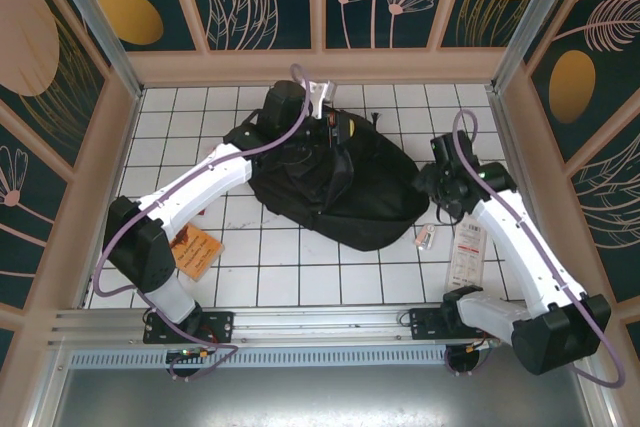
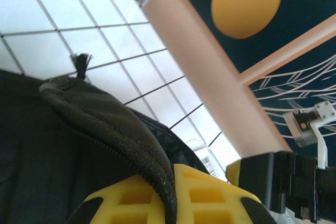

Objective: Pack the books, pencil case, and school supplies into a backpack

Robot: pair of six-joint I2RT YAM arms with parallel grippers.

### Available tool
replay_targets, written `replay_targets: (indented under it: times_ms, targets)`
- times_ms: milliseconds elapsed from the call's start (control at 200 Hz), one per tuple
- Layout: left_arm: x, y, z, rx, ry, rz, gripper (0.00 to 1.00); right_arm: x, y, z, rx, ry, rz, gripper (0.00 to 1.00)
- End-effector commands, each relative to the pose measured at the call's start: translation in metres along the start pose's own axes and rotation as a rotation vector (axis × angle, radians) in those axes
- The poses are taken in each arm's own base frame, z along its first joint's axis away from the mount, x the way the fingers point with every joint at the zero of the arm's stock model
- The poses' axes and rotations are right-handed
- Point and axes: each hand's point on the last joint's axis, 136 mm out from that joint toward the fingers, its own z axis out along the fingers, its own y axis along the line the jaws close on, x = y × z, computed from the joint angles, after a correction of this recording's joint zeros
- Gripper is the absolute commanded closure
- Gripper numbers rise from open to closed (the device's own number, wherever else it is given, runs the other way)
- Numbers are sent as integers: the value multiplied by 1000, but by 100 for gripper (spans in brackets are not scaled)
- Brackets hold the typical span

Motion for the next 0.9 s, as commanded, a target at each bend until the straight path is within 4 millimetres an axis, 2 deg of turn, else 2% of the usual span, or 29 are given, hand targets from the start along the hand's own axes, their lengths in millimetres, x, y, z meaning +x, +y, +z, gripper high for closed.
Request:
replay_targets:
  times_ms: [0, 265, 405, 550, 736, 896]
  targets:
    - [-15, -5, -15, -18, -77, 63, 100, 11, -33, 8, 92, -1, 40, 24]
    - [-13, -5, -12, -1, -69, 56, 100, 53, -36, 69, -24, 168, 54, 29]
    - [-15, -7, -16, -8, -77, 70, 100, 59, -44, 93, -42, 188, 65, 29]
    - [-13, -8, -14, 4, -66, 69, 100, 58, -37, 100, -64, 197, 47, 28]
    - [-14, -13, -16, 25, -68, 70, 100, 62, -48, 114, 1, 215, 54, 25]
    - [-17, -10, -19, 3, -80, 77, 100, 70, -49, 122, 6, 245, 68, 29]
